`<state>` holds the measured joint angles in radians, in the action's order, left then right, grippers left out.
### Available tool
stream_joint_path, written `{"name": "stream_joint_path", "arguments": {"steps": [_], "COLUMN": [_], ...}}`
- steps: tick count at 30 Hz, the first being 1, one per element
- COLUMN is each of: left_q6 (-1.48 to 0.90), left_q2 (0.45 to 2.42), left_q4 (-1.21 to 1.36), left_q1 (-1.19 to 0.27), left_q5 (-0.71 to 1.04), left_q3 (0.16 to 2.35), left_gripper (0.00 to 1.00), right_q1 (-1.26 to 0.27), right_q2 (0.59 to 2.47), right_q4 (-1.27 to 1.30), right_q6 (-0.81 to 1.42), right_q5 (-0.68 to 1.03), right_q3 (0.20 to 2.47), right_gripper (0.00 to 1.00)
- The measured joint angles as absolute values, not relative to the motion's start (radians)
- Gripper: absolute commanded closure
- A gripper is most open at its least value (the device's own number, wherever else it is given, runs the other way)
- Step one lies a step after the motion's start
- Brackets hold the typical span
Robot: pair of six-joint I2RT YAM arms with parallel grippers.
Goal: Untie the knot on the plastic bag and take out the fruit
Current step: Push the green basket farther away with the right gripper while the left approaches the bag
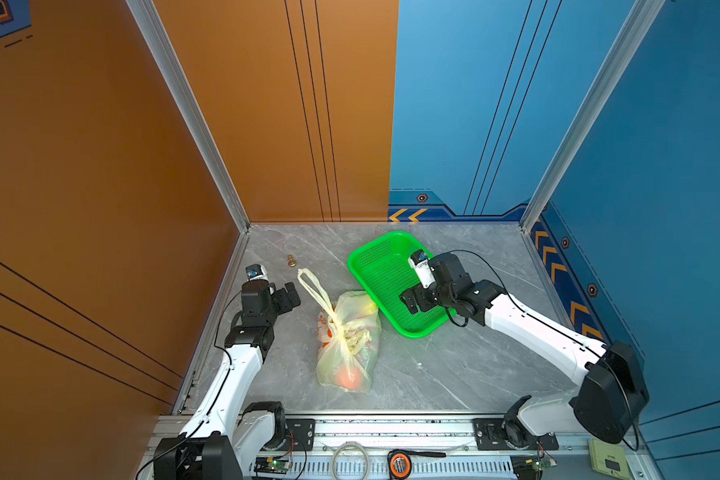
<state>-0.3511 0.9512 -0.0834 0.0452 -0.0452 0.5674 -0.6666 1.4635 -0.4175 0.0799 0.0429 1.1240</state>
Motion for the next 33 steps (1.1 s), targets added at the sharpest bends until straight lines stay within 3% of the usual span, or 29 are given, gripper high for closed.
{"name": "stream_joint_path", "arguments": {"steps": [10,23,33], "left_q6": [-0.417,-0.443,-0.447], "left_q2": [0.827,0.838,0.864], "left_q4": [-0.239,-0.289,-0.290], "left_q1": [0.045,0.013,-0.014], "left_q5": [-0.001,0.005,0.005], "left_q3": [0.535,0.535,0.535], "left_gripper": [0.02,0.02,0.02], "right_q1": [-0.760,-0.773,-0.768], "right_q2": [1.641,1.757,1.782], "right_q4": [-0.491,-0.535,-0.542], "right_q6": [0.094,0.093,0.129], "right_q5": [0.086,0.088,0.092], "right_q3": [1.254,1.295,1.322], "right_gripper": [0.26,0.54,0.89]}}
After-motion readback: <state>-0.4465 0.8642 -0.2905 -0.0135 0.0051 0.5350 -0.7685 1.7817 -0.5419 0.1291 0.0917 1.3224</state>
